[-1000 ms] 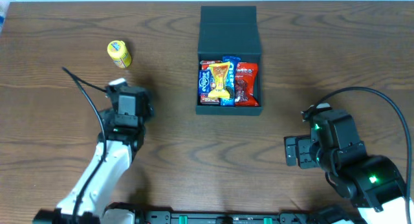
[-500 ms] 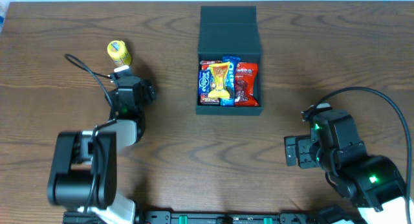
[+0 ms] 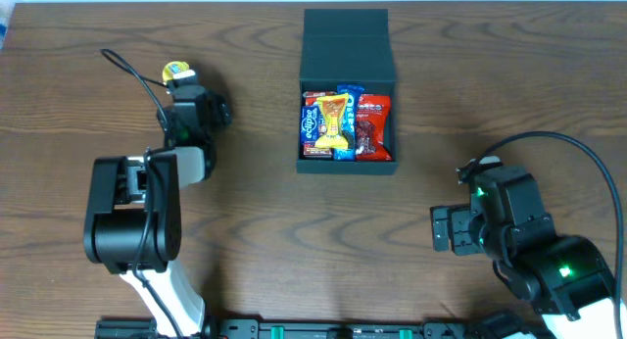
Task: Pack container
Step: 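Move the left gripper left over the yellow Mentos can, then lower the left gripper and close it on the Mentos can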
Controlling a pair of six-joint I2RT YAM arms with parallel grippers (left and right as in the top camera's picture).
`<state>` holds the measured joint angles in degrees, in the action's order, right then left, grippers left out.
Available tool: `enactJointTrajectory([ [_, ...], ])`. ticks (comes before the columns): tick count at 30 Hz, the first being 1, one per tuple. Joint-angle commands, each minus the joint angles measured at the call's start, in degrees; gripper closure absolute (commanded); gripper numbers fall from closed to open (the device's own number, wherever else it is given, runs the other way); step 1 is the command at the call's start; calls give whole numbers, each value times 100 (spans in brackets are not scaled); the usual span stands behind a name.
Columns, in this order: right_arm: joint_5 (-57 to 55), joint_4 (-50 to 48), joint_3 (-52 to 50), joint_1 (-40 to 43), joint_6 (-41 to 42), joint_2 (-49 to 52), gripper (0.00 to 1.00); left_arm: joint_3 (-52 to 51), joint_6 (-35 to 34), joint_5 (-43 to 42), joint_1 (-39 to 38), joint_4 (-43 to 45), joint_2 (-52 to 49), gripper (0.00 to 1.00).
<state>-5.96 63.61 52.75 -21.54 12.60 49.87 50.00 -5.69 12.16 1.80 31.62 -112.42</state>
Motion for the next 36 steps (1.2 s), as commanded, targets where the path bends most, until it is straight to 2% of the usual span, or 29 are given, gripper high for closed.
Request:
enactJointTrajectory([
  [1,2,9,15,35,63,-9,1,295,179,-31,184,42,-90,5],
  [6,2,9,15,35,63,-9,1,667,275,-601,442,9,-155,5],
  [18,2,9,15,35,63,-9,1,713,247,-1047,455,-24,-160,5],
  [36,2,9,15,35,61,-9,1,713,256,-1198,341,-144,-267,5],
])
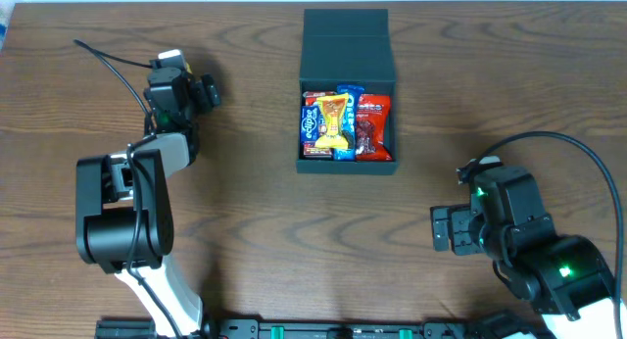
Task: Pack container
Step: 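Lower the left gripper and close it on the Mentos can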
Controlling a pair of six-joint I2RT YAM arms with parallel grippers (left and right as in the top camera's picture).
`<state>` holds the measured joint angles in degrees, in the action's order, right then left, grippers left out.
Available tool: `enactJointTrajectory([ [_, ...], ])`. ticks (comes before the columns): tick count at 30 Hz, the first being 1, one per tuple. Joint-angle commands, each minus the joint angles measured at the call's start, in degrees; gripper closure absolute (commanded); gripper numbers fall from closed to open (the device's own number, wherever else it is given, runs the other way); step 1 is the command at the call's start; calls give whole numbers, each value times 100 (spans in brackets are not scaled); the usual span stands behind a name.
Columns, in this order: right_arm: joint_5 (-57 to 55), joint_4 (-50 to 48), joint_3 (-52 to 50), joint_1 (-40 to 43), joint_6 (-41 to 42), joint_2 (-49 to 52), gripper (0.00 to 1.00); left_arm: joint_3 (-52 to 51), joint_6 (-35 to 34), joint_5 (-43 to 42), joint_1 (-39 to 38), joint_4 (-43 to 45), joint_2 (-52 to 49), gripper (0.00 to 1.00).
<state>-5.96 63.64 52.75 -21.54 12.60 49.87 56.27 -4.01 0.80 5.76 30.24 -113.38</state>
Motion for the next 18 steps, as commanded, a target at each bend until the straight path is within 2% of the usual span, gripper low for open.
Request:
enactJointTrajectory([
  [1,2,7,15,35,63,-9,1,85,85,-72,-61,-15,-221,5],
  [12,2,7,15,35,63,-9,1,85,85,-31,-92,4,-396,5],
  [16,2,7,15,35,63,-9,1,85,87,-20,-92,26,-396,0],
  [18,2,7,15,35,61,-9,1,85,87,-22,-92,39,-396,15],
])
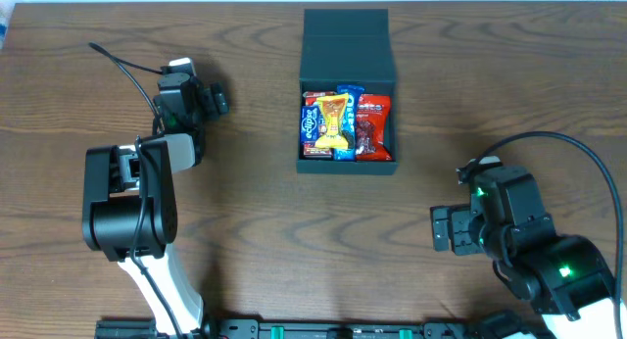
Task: Pack container
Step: 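Lower the left gripper and close it on the Mentos can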
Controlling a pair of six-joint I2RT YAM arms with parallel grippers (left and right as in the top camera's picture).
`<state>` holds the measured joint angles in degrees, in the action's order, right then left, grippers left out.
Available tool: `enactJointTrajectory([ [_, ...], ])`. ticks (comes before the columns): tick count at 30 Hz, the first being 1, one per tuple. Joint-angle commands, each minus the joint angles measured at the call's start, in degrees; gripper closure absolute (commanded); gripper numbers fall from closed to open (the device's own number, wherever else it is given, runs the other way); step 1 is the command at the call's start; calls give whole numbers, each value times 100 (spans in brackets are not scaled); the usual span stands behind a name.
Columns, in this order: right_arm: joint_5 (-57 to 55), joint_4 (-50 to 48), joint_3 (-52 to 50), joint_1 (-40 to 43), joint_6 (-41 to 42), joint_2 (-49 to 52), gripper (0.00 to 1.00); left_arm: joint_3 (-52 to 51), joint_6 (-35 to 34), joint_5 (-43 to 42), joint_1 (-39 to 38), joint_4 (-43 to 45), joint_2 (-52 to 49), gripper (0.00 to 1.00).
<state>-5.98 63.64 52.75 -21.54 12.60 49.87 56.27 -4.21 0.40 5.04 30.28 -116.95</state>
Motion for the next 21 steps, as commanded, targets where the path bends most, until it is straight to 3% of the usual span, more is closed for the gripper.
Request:
enactJointTrajectory([
  [1,4,7,15,35,61,-9,1,85,105,17,-20,37,-39,22],
  [21,4,7,15,35,63,-9,1,85,103,17,-20,39,-39,44],
])
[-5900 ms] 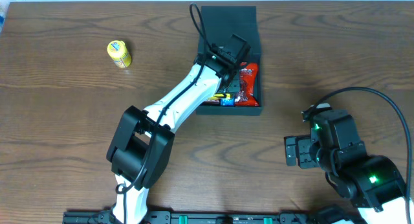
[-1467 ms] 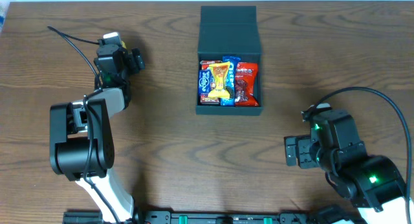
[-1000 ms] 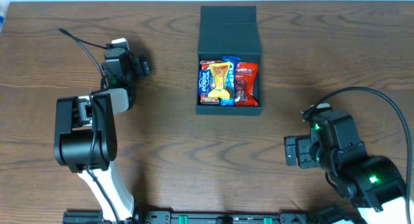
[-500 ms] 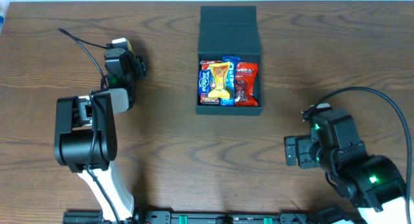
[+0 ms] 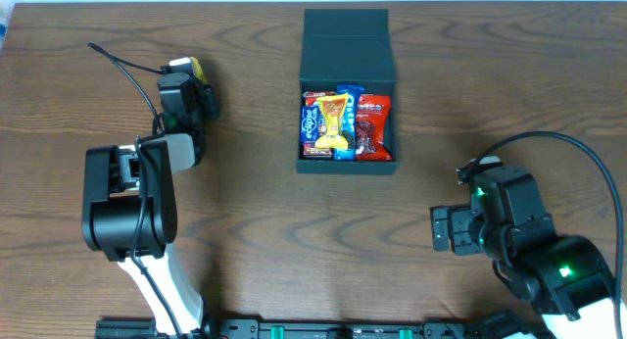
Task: Pack container
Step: 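Lower the left gripper and close it on the Mentos can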
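An open dark box (image 5: pixel 312 165) stands at the table's middle back, its lid (image 5: pixel 346 43) folded away behind it. Inside lie several snack packets: a yellow one (image 5: pixel 332 121), a blue one (image 5: pixel 350 92) and a red one (image 5: pixel 373 123). Far left, my left gripper (image 5: pixel 188 72) is at a small yellow snack (image 5: pixel 200 70), whose edge peeks out at the right of the fingertips; it seems to be shut on it. My right gripper (image 5: pixel 443 229) rests low at the right, far from the box, and its fingers are too dark to read.
The left arm's black base (image 5: pixel 122 207) and its cable (image 5: pixel 122 65) take up the left side. The right arm's body (image 5: pixel 534 251) with its looping cable (image 5: pixel 588 168) fills the lower right corner. The table's far edge runs just behind the lid.
The left wrist has turned slightly. The yellow snack, hidden under the gripper before, now shows at the right side of the fingertips. The box and the right arm are unchanged.
At first the yellow snack lay in plain view just beyond the left gripper's tip. Then the gripper stood farther left over it, hiding it. After that it sat a little to the right, and now the snack shows at its tip, right of where it first lay.
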Controlling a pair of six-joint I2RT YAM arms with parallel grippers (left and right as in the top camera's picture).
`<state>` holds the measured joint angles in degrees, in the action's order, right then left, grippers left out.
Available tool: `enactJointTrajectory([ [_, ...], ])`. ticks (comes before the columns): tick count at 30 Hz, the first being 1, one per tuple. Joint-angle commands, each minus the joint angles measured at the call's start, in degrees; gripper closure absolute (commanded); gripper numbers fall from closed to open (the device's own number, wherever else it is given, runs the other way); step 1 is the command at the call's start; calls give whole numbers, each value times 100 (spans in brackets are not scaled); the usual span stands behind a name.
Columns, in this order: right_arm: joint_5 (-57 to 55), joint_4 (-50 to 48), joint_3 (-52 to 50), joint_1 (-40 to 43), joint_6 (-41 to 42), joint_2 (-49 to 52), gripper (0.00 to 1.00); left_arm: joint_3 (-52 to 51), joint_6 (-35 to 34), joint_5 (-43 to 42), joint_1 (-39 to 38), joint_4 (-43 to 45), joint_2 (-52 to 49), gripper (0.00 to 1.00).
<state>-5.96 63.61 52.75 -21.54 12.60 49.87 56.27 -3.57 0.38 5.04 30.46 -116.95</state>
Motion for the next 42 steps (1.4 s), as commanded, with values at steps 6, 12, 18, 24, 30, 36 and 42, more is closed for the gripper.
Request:
enactJointTrajectory([
  [6,2,9,15,35,63,-9,1,85,37,20,-20,20,-39,49],
  [12,2,9,15,35,63,-9,1,85,35,17,-20,15,-39,64],
  [18,2,9,15,35,63,-9,1,85,15,17,-20,15,-39,68],
  [24,2,9,15,35,61,-9,1,85,17,17,-20,-13,-39,32],
  [30,2,9,15,35,63,-9,1,94,76,179,-20,153,-39,6],
  [36,2,9,15,35,63,-9,1,284,282,280,-20,177,-39,2],
  [42,2,9,15,35,61,-9,1,658,278,278,-20,170,-92,4],
])
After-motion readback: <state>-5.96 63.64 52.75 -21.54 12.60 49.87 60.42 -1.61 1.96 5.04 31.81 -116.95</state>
